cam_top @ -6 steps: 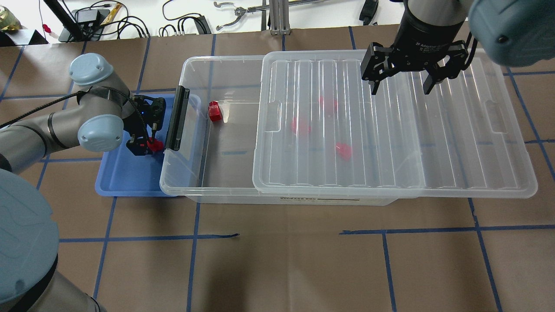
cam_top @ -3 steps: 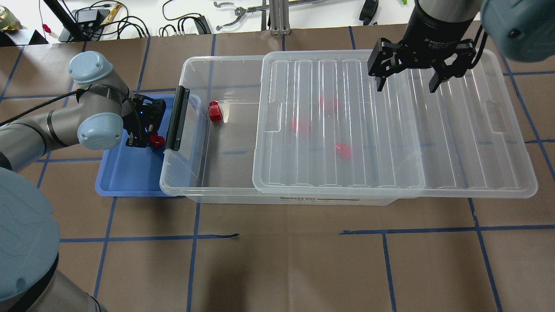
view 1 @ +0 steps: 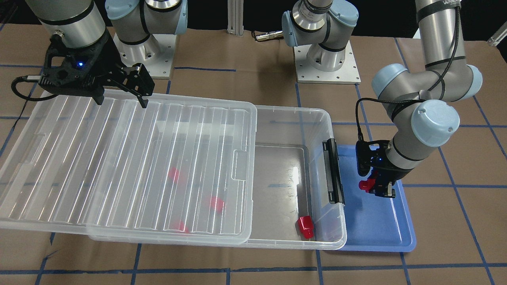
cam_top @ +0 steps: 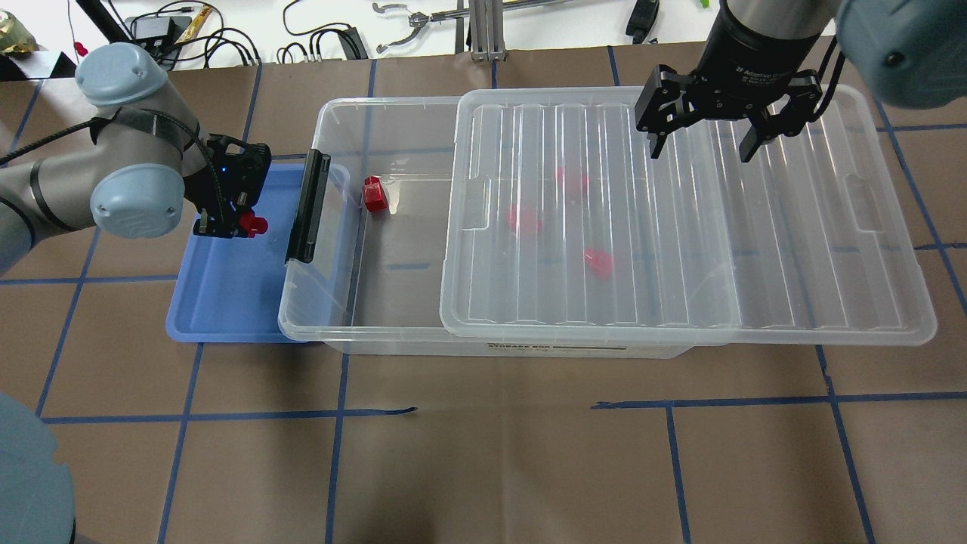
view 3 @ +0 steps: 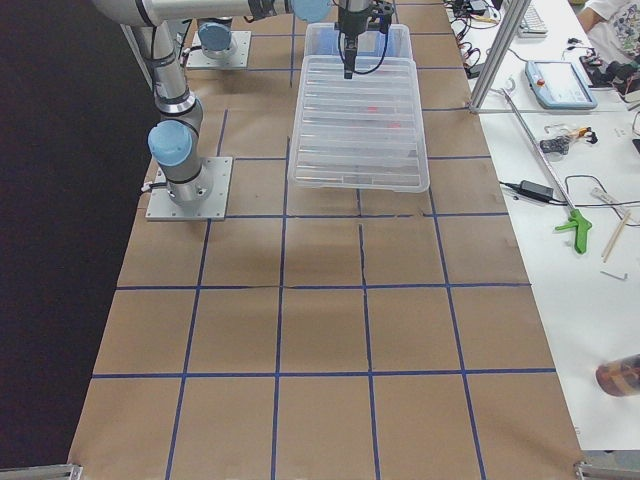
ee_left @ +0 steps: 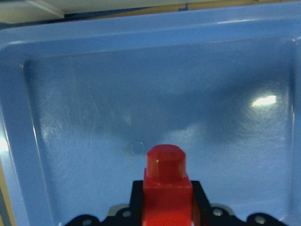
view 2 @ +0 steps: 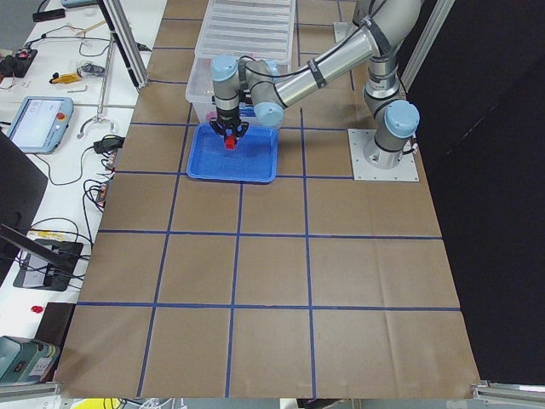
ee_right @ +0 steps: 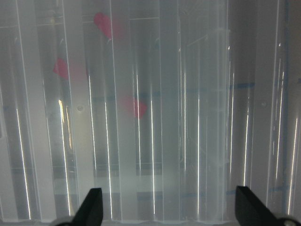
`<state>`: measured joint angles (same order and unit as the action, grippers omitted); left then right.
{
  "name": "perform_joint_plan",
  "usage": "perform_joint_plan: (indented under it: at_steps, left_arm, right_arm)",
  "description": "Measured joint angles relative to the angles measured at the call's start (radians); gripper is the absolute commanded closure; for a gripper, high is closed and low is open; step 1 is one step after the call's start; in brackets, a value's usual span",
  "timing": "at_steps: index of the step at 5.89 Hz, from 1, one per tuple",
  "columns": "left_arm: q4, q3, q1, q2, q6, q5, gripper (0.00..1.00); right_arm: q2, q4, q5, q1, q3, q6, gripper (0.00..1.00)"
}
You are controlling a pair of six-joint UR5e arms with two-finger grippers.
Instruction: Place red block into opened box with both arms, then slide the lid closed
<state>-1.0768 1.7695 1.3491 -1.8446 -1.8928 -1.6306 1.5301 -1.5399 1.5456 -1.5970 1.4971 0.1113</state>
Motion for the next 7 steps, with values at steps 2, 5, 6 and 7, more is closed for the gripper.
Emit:
perform_joint_plan:
  at_steps: [2,5,6,7]
  left_arm:
    - [-0.191,-0.044,0.010,0.136,0.109,0.013,0.87]
    - [-0.213,-0.086,0.151,0.127,0.329,0.067,0.87]
    - [-0.203,-0.115,0.236,0.094,0.409,0.063,0.86]
    - [-0.199,-0.129,0.300,0.072,0.448,0.060,0.86]
  right_arm:
    - [0.001,0.001,-0.002,0.004,-0.001,-0.005,0.00]
    - [0.007,0.000,0.007,0.016,-0.006,-0.002,0.00]
    - [0.008,0.000,0.003,0.017,-0.006,-0.002,0.00]
    - [0.010,0.001,0.001,0.017,-0.006,0.001,0.00]
